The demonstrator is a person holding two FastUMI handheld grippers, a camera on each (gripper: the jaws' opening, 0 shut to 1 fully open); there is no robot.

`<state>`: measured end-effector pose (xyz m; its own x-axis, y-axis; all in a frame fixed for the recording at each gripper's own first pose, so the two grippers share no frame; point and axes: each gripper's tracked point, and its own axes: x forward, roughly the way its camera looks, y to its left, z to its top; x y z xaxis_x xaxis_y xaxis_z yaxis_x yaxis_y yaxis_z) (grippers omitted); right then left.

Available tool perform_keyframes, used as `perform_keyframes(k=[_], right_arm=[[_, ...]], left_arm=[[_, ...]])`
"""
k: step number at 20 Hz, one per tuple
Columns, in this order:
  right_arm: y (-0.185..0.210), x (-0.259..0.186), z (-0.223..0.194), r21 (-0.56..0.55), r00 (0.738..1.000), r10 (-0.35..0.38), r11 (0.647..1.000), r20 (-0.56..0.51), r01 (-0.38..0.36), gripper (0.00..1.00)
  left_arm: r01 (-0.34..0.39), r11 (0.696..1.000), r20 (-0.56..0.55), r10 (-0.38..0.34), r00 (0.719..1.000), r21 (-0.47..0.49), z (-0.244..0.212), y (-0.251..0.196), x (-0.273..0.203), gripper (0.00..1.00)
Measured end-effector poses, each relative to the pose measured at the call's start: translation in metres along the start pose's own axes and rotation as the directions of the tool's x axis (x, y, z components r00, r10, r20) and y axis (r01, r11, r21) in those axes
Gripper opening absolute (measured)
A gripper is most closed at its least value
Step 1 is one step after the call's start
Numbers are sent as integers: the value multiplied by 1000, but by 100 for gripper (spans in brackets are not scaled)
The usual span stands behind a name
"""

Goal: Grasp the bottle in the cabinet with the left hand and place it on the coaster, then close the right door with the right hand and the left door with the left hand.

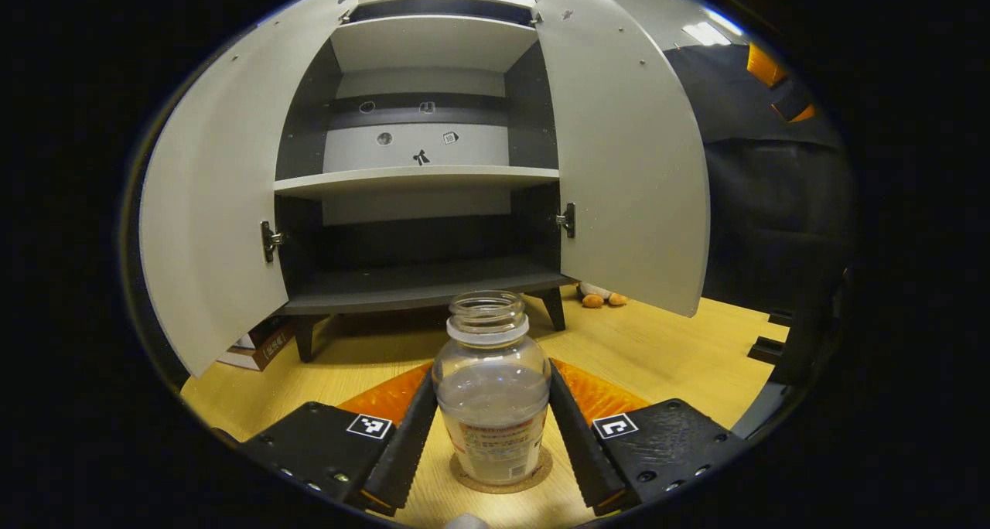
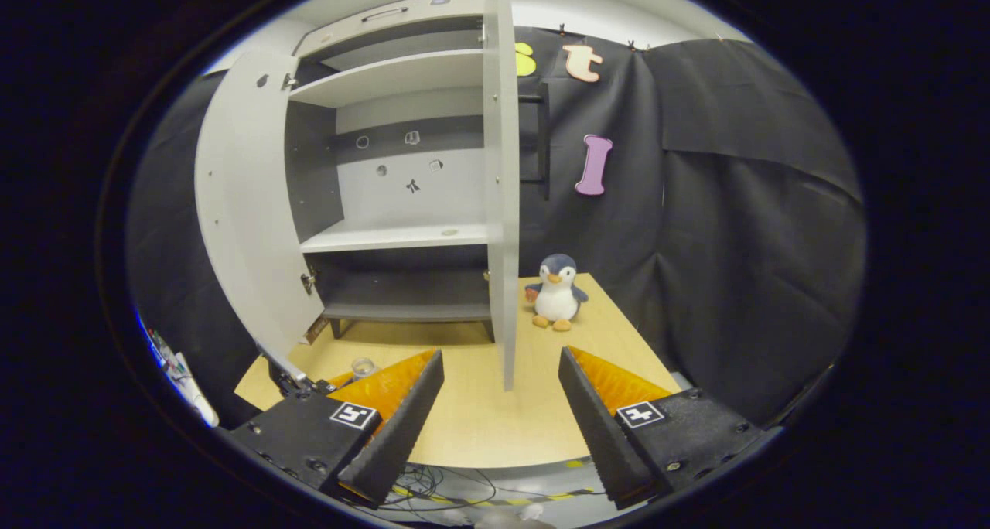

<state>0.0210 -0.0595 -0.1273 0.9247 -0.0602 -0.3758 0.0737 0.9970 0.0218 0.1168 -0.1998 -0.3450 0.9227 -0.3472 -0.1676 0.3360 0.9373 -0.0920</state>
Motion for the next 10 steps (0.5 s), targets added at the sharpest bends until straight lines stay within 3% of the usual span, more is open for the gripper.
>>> perform_keyframes(k=[4,7,10], right_arm=[[5,2,5,15,1000,13,1000,4,-13,98],[5,1,7,20,1000,14,1000,13,-14,97],[2,0,11,32,1000,11,999,25,-12,97]], left_arm=[[8,1000,43,-9,999,23,21,0,5,84],[6,1000,51,-7,999,24,30,2,7,95],[-8,999,58,5,998,50,41,7,5,96]])
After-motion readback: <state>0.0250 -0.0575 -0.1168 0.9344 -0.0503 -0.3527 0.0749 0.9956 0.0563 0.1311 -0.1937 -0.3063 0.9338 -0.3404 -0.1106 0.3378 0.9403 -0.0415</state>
